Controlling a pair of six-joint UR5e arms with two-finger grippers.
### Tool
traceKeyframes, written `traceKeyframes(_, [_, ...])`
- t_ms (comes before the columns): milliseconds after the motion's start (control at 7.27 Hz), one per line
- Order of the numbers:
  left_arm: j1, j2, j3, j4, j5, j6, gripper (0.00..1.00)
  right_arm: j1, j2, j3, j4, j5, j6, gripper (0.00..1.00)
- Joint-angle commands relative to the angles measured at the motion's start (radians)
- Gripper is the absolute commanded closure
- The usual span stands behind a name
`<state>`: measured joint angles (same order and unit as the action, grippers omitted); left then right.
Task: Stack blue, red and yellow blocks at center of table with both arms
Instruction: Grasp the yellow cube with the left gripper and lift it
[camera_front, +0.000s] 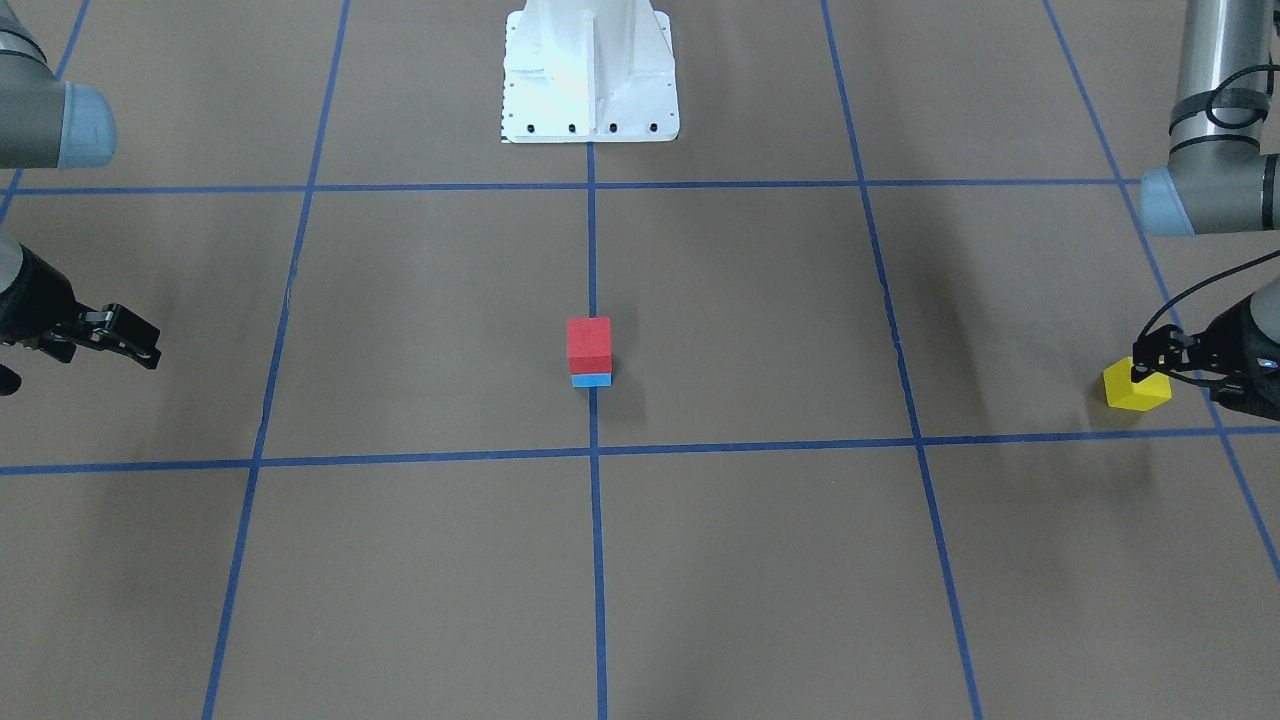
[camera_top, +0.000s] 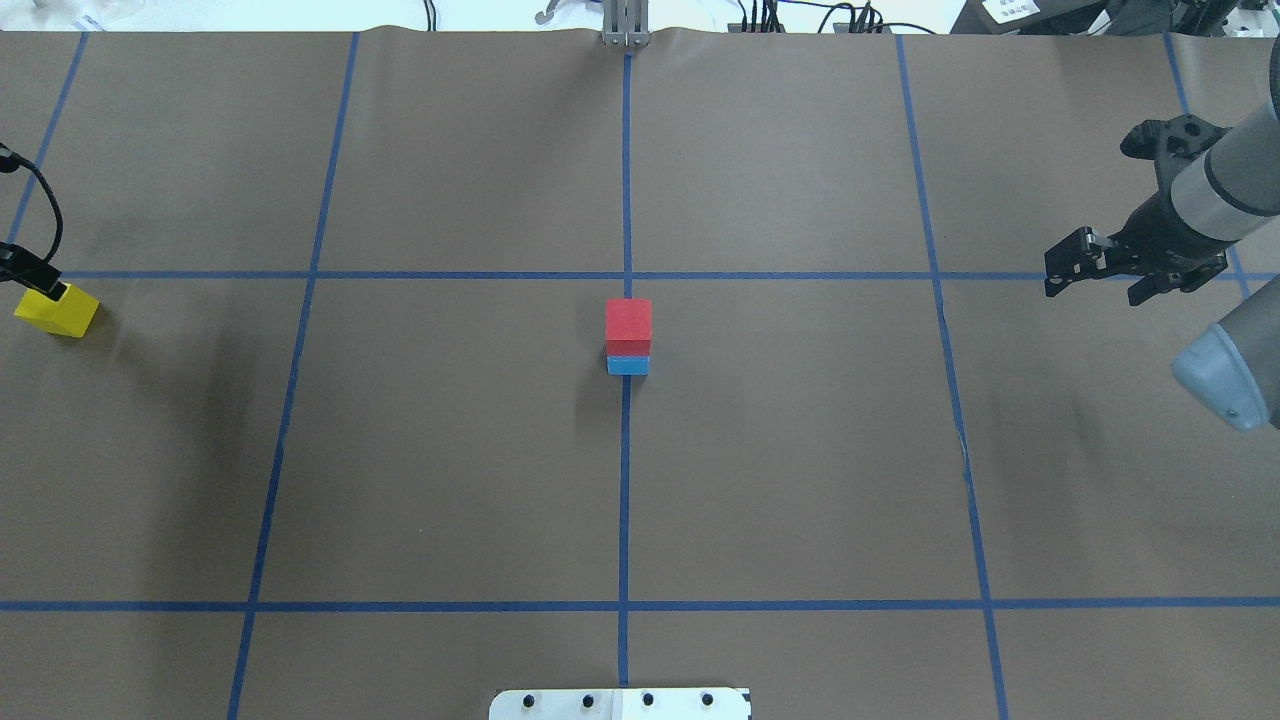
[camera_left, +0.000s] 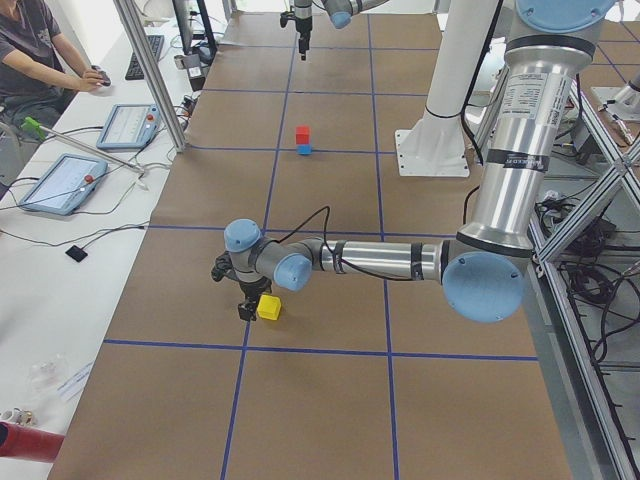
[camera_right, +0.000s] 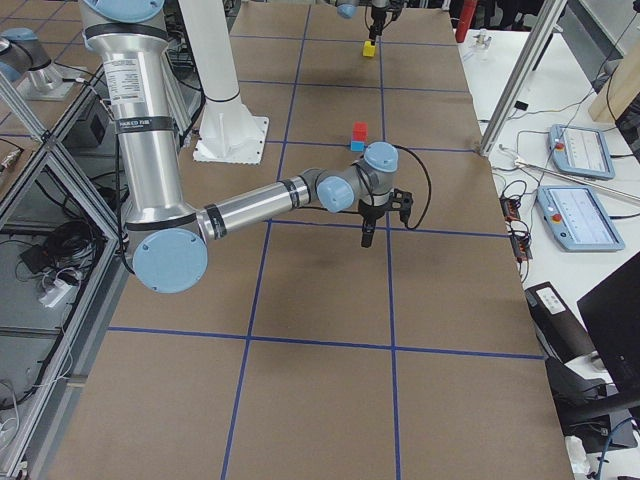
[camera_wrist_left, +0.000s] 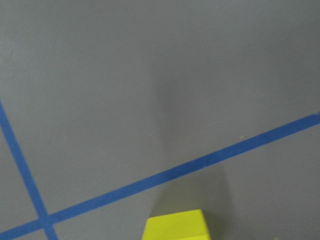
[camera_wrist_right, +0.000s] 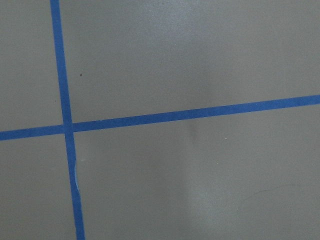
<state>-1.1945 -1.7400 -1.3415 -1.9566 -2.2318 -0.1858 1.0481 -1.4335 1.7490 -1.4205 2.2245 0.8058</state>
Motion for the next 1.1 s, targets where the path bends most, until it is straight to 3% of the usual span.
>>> traceKeyframes(0, [0.006,-0.003,0.012,-0.002,-0.006,-0.09,0.0,0.0,-0.001,-0.003,0.0,0.0,-0.002,0.0])
traceKeyframes(963, [0.018,-0.016,0.03,-0.002,-0.028,-0.173,0.01,0.0,0.001,-0.002,0.0,0.0,0.0,0.0])
